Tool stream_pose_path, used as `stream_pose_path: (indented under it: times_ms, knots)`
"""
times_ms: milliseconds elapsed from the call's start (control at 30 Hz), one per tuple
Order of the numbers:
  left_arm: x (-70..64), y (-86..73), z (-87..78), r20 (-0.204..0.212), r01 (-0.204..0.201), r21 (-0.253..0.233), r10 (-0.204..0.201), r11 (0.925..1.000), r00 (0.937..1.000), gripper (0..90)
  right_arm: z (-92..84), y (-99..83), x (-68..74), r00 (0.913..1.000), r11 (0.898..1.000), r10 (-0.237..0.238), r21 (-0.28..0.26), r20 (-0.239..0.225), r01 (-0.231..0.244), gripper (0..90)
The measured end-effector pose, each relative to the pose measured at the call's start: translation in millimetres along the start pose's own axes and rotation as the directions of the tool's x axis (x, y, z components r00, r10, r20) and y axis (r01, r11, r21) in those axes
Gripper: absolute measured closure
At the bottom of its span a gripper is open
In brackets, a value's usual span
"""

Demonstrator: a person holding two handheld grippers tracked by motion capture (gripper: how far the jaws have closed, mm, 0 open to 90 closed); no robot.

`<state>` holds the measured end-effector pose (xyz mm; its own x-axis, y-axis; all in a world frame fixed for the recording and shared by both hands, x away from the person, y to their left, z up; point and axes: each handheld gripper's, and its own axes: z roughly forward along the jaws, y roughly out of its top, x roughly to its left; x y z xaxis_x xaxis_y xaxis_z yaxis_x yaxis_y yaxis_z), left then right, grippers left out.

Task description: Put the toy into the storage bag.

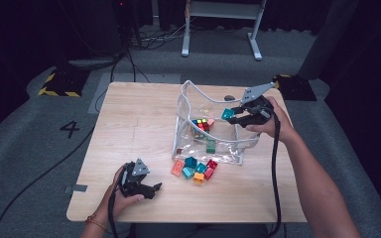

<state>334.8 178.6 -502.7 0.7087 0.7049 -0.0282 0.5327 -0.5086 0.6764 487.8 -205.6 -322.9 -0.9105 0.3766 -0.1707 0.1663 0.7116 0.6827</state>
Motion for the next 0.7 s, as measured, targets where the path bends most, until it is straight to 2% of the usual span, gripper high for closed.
stream_pose_path:
  times_ms: [100, 133, 200, 267, 300, 367, 433, 467, 567, 633, 700]
  knots:
    - [0.0, 0.0, 0.0, 0.0, 0.0, 0.0, 0.0, 1.0, 1.0, 12.2, 8.5, 4.7, -1.2, 0.9997, 0.999, -0.023, 0.046, -0.007, 0.024, 59.0]
    - [0.0, 0.0, 0.0, 0.0, 0.0, 0.0, 0.0, 1.0, 1.0, 12.2, 11.8, 5.4, -1.8, 0.9989, 0.997, -0.047, 0.066, -0.007, 0.048, 59.0]
    - [0.0, 0.0, 0.1, 0.0, 0.0, 0.0, 0.0, 1.0, 1.0, 12.2, 17.8, 6.1, -3.1, 0.9981, 0.991, -0.06, 0.12, -0.014, 0.062, 59.0]
    - [0.0, 0.0, 0.0, 0.0, 0.0, 0.0, 0.0, 1.0, 1.0, 12.2, 21.2, 6.0, -4.3, 0.9974, 0.988, -0.071, 0.133, -0.015, 0.072, 59.1]
    - [0.0, 0.0, 0.0, 0.0, 0.0, 0.0, 0.0, 1.0, 1.0, 12.2, 26.4, 5.4, -6.8, 0.9978, 0.983, -0.063, 0.174, -0.022, 0.066, 59.0]
    - [0.0, 0.0, 0.0, 0.0, 0.0, 0.0, 0.0, 1.0, 1.0, 12.2, 30.8, 4.2, -9.0, 0.9976, 0.98, -0.061, 0.189, -0.033, 0.066, 59.0]
    - [0.0, 0.0, 0.0, 0.0, 0.0, 0.0, 0.0, 1.0, 1.0, 12.2, 34.9, 2.8, -12.6, 0.9963, 0.973, -0.079, 0.213, -0.033, 0.084, 59.0]
    - [0.0, 0.0, 0.0, 0.0, 0.001, 0.0, -0.001, 1.0, 1.0, 12.2, 35.1, 2.8, -13.1, 0.9969, 0.968, -0.074, 0.237, -0.028, 0.079, 59.0]
    - [0.0, 0.0, 0.0, 0.0, 0.0, 0.0, 0.0, 1.0, 1.0, 12.2, 36.3, 0.1, -15.0, 0.9966, 0.962, -0.073, 0.26, -0.039, 0.08, 59.0]
    - [0.0, 0.0, 0.0, 0.0, 0.0, 0.0, 0.0, 1.0, 1.0, 12.2, 35.2, -2.4, -16.1, 0.9979, 0.96, -0.054, 0.272, -0.035, 0.062, 59.0]
    - [0.1, -0.1, 0.3, 0.002, 0.0, -0.002, 0.0, 1.0, 1.0, 12.2, 33.1, -5.4, -18.5, 0.998, 0.957, -0.057, 0.284, -0.028, 0.063, 59.0]
